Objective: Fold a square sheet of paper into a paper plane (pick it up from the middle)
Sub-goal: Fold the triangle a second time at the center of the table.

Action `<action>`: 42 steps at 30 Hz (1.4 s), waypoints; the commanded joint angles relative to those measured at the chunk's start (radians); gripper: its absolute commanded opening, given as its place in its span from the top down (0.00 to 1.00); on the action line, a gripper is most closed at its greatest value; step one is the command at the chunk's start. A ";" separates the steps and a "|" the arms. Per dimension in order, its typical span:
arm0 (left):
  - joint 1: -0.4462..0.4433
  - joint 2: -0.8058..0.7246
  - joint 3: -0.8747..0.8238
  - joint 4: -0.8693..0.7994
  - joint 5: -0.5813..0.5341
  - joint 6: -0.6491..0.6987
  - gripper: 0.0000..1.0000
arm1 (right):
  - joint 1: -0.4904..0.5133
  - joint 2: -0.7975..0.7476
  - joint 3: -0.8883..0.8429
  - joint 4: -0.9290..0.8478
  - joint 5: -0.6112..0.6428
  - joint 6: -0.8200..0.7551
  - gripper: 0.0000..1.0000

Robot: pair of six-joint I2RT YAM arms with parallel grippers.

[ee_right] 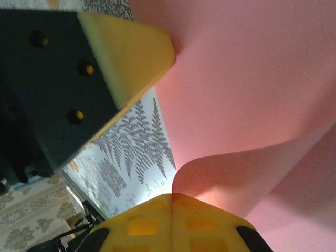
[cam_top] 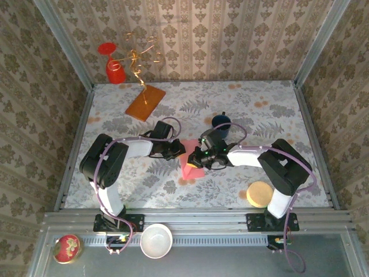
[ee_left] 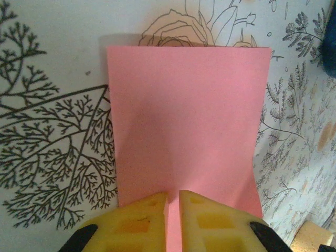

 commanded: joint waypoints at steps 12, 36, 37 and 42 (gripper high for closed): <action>0.008 0.040 -0.025 -0.003 -0.011 0.009 0.87 | 0.008 0.058 0.041 0.032 0.042 0.015 1.00; 0.007 0.049 -0.020 -0.017 -0.012 0.004 0.87 | 0.017 0.098 0.057 0.036 0.090 0.006 1.00; 0.006 0.050 -0.020 -0.016 -0.013 0.004 0.87 | 0.017 0.099 0.057 0.035 0.092 0.006 1.00; 0.005 0.050 -0.019 -0.016 -0.012 0.004 0.87 | 0.017 0.096 0.054 0.026 0.097 0.007 1.00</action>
